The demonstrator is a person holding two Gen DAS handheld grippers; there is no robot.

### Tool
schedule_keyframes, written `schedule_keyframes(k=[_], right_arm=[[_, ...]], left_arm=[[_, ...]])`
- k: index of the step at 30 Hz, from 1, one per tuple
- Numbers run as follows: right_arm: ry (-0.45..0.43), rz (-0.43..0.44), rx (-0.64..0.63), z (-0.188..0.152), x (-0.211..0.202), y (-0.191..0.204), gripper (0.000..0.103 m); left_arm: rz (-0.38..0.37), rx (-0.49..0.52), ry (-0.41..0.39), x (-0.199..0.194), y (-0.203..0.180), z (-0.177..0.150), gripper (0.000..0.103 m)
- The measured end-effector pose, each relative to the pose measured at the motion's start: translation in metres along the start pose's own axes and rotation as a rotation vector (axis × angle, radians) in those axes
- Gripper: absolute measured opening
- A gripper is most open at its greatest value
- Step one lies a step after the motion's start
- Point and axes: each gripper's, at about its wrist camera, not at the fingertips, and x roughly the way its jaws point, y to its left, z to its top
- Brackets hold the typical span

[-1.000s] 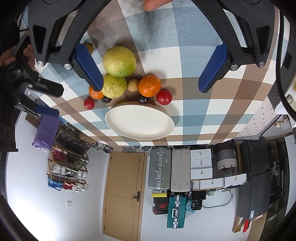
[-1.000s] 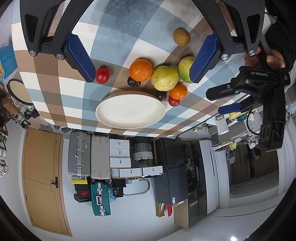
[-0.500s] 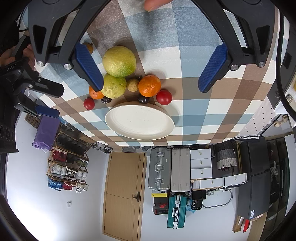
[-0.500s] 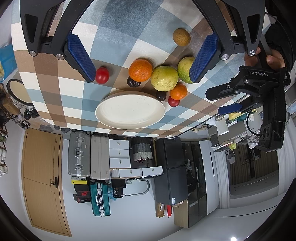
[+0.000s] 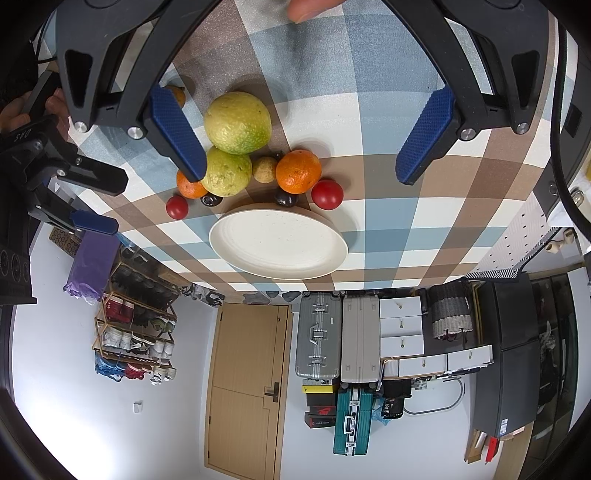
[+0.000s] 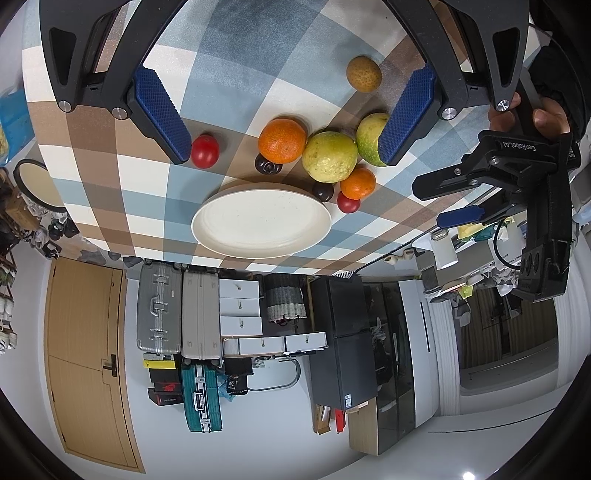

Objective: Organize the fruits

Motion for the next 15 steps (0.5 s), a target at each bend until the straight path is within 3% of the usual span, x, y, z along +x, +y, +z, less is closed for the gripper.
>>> schedule_keyframes(k=[15], right_arm=[[0.000,0.001,-0.001,0.0001,-0.0005,0.0000,0.103]], left_arm=[[0.001,0.000,0.001,0.0001,-0.0002,0.0001,0.102]])
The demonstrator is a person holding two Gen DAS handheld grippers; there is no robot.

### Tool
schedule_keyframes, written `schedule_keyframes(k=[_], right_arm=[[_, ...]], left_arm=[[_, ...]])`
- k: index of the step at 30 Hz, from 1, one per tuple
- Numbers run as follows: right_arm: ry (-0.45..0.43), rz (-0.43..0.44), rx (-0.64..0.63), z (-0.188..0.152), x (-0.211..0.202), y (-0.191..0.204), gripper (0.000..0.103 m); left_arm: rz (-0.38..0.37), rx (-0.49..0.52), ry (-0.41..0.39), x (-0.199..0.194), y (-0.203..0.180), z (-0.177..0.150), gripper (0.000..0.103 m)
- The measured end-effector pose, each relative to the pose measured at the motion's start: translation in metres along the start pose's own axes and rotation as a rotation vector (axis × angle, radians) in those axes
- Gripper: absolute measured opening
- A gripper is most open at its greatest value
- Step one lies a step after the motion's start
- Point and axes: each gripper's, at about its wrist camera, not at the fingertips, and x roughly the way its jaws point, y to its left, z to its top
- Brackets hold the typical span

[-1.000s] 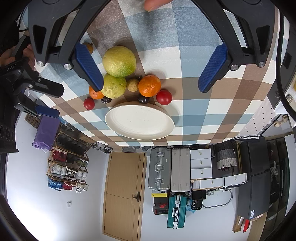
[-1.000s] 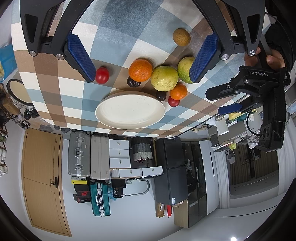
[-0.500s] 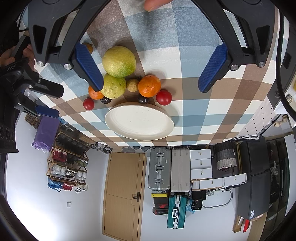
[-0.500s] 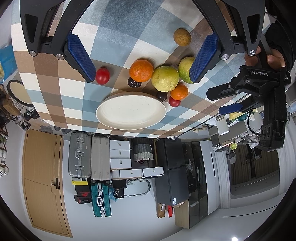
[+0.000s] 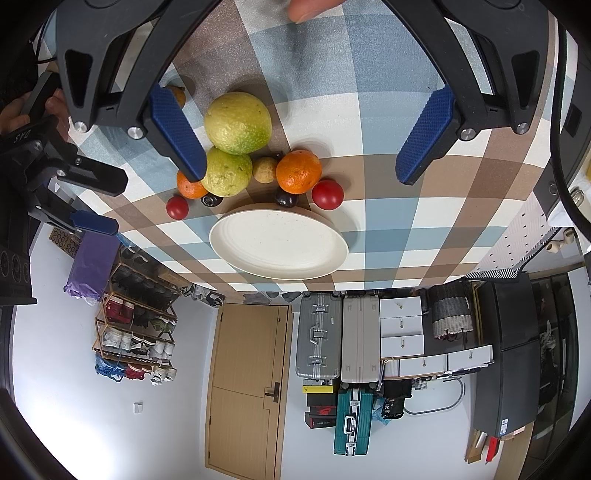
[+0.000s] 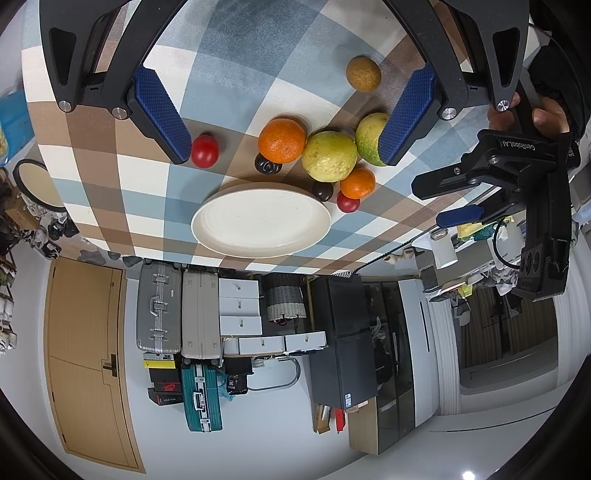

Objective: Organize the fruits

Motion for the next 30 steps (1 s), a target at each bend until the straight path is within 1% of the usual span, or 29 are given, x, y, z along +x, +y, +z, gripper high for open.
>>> schedule_keyframes(k=[16,19,27,30], right_arm=[[0.010,0.003,0.021,0.001,0.003,-0.003,0.103],[0.041,0.023,0.035,0.000,0.008,-0.006,0.103],[0.040,-0.013,0.063,0.000,0.007,-0.009,0.103],[0.069,-0.029,0.077,0.001,0.009,-0.012,0.103]], left_arm=[[-0.001,0.004,0.002,0.000,0.000,0.000,0.102],[0.003,0.009,0.006,0.001,0.000,0.001,0.102],[-0.001,0.034,0.022,0.005,-0.005,0.000,0.102],[-0.002,0.035,0.031,0.006,-0.006,0.000,0.102]])
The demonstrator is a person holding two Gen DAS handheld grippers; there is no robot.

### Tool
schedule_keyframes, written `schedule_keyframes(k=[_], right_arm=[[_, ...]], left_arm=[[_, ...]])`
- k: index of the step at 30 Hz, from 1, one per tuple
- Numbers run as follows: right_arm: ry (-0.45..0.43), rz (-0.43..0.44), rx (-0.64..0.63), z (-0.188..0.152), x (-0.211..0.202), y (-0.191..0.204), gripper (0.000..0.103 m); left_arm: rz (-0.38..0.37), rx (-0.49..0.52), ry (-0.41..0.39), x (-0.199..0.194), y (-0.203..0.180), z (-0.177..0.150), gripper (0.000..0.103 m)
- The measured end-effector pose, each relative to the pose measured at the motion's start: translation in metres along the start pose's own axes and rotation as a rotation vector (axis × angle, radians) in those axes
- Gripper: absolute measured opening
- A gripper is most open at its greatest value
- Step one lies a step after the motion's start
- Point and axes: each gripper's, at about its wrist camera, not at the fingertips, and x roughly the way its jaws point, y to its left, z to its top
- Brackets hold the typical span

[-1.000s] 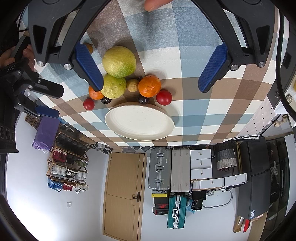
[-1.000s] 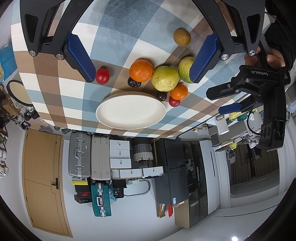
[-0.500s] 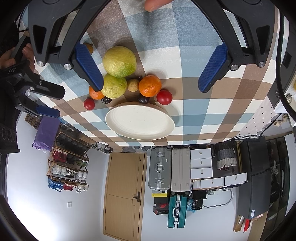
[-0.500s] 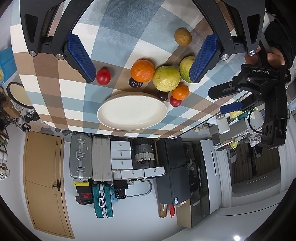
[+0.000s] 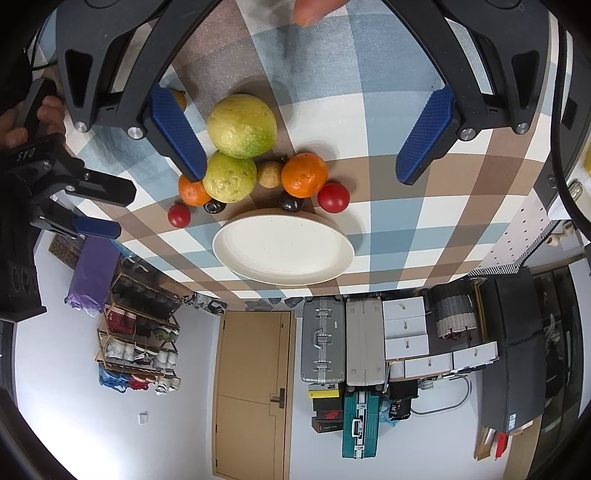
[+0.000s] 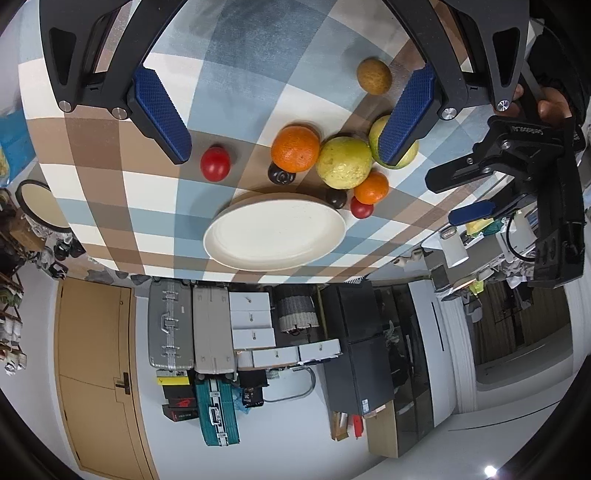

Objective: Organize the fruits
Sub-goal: 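Grasp the small brown fruit with the right tool while the left tool grasps the large yellow-green pomelo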

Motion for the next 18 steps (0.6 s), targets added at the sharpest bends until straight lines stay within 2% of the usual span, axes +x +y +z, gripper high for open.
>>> schedule_keyframes(k=[3,8,14,18], right_arm=[[0.028,-0.004,0.021,0.002,0.001,-0.004,0.103],[0.109,0.039,0.018,0.001,0.007,-0.005,0.103],[0.195,0.079,-0.060,-0.008,0.016,0.011,0.102],[0.239,0.099,-0.118,-0.016,0.021,0.024,0.095]], left_arm=[[-0.006,0.001,0.008,0.000,0.000,-0.001,0.102],[-0.035,0.006,0.039,0.005,0.000,0.000,0.102],[-0.067,0.041,0.070,0.007,-0.007,-0.003,0.102],[-0.057,0.074,0.089,0.010,-0.014,-0.005,0.102]])
